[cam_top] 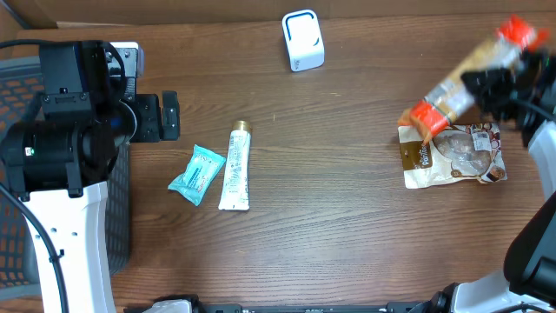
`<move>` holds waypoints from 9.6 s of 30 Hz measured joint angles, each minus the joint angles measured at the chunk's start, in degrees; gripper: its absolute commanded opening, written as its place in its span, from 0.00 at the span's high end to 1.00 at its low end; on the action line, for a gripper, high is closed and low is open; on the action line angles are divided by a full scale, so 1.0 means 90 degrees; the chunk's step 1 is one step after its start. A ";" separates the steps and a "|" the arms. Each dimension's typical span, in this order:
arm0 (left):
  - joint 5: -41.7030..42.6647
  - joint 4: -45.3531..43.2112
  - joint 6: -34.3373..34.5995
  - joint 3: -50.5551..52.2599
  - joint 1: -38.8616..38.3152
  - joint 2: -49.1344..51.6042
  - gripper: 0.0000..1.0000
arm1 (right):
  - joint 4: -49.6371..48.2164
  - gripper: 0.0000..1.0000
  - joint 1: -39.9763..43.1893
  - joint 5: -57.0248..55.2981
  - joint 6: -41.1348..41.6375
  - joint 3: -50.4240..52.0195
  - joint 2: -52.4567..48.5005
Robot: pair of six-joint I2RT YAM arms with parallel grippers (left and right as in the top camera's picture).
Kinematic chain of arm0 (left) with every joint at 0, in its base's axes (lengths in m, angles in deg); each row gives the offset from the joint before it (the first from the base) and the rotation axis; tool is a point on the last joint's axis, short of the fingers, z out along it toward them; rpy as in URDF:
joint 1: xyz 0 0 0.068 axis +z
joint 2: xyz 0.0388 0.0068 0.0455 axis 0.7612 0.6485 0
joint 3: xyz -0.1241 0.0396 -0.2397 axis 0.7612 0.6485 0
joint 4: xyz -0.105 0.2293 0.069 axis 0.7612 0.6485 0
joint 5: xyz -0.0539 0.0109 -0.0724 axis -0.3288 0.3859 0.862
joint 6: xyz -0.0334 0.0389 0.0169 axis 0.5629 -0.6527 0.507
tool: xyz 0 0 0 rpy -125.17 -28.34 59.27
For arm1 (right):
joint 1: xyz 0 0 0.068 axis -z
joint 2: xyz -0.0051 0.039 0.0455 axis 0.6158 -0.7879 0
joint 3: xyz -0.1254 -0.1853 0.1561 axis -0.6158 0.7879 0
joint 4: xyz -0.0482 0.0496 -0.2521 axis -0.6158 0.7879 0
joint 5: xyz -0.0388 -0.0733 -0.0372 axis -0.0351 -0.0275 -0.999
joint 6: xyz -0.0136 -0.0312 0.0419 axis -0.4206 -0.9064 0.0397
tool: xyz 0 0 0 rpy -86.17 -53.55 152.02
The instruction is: Scan the item barcode
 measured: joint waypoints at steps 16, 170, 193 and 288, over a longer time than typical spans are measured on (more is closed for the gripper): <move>0.0000 0.0002 0.0000 0.0000 0.0000 0.0000 0.00 | -0.1882 0.48 0.0085 -0.1042 0.0792 0.1860 0.0022; 0.0000 0.0000 -0.0002 0.0000 0.0000 0.0012 0.00 | -0.4680 0.96 -0.5530 -0.6822 -1.0788 -0.2154 -0.3288; 0.0000 0.0002 0.0000 0.0000 0.0000 0.0012 0.00 | -0.3776 0.96 -0.5508 -0.7308 -0.9343 -0.2159 -0.3230; 0.0000 0.0002 -0.0002 0.0000 0.0000 0.0024 0.00 | -0.2237 0.00 -0.8245 -0.2883 -0.2424 -0.0971 -0.2344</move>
